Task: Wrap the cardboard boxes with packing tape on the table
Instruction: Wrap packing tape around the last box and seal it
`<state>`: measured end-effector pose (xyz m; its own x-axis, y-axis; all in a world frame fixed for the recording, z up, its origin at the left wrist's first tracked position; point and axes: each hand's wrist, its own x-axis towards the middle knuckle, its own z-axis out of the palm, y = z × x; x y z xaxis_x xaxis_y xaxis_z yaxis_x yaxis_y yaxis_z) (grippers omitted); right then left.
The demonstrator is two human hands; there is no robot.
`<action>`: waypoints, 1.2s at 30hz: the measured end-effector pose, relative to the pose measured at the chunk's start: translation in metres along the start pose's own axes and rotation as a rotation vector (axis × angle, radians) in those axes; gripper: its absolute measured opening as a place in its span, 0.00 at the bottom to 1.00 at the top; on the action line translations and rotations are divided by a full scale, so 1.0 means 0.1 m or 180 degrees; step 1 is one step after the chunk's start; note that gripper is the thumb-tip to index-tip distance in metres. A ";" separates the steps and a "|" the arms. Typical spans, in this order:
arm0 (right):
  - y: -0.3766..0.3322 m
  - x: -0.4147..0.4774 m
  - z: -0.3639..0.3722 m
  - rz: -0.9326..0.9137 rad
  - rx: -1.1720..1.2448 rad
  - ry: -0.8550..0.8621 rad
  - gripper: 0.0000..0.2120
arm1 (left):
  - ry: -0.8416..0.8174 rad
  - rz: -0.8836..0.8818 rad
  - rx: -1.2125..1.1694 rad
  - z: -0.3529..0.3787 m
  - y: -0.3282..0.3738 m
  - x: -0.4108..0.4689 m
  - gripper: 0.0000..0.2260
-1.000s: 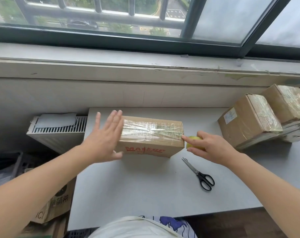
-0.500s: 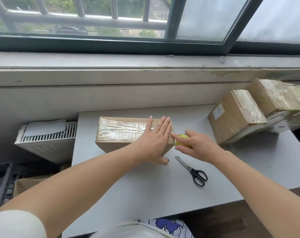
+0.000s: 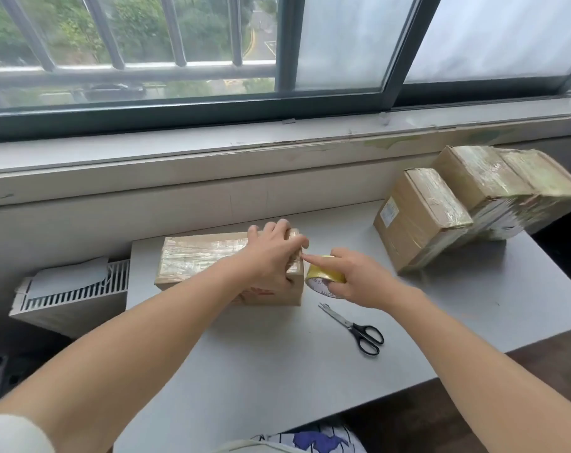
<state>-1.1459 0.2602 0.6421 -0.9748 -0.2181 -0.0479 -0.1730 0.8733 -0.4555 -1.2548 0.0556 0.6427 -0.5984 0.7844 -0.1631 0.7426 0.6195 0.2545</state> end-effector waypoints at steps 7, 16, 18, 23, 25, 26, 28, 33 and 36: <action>-0.79 0.27 -0.90 -0.0857 0.1197 0.1101 0.29 | 0.0883 0.0628 -0.1854 -0.76 -0.46 -0.51 0.34; -0.98 0.75 -0.97 -0.0966 -0.0180 -0.0233 0.37 | 0.1192 0.0011 -0.2097 -0.37 -1.06 -1.06 0.33; -0.88 0.76 -1.01 -0.0969 -0.0345 -0.0368 0.37 | 0.1236 -0.0096 -0.2231 -0.31 -1.19 -1.21 0.33; -0.74 0.80 -1.02 -0.1131 -0.0194 -0.0462 0.32 | 0.1297 -0.0210 -0.2378 -0.25 -1.33 -1.31 0.36; -0.69 0.78 -1.04 -0.1175 -0.0172 -0.0408 0.31 | 0.1275 -0.0255 -0.2416 -0.25 -1.38 -1.31 0.36; -0.66 0.76 -1.04 -0.1188 -0.0209 -0.0402 0.32 | 0.1247 -0.0251 -0.2441 -0.25 -1.39 -1.31 0.35; -0.61 0.72 -1.01 -0.1197 -0.0380 -0.0422 0.34 | 0.1188 -0.0243 -0.2446 -0.25 -1.40 -1.29 0.35; -0.56 0.69 -0.81 -0.1175 -0.0750 -0.0522 0.36 | 0.1133 -0.0256 -0.2505 -0.26 -1.46 -1.28 0.33; -0.54 0.69 -0.77 -0.1219 -0.0873 -0.0485 0.32 | 0.1108 -0.0281 -0.2517 -0.25 -1.47 -1.27 0.33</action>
<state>-1.2150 0.2311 0.7317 -0.8057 -0.5891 -0.0616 -0.5654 0.7959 -0.2162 -1.2950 -0.1359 0.6502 -0.7979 0.6003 0.0545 0.3395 0.3729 0.8635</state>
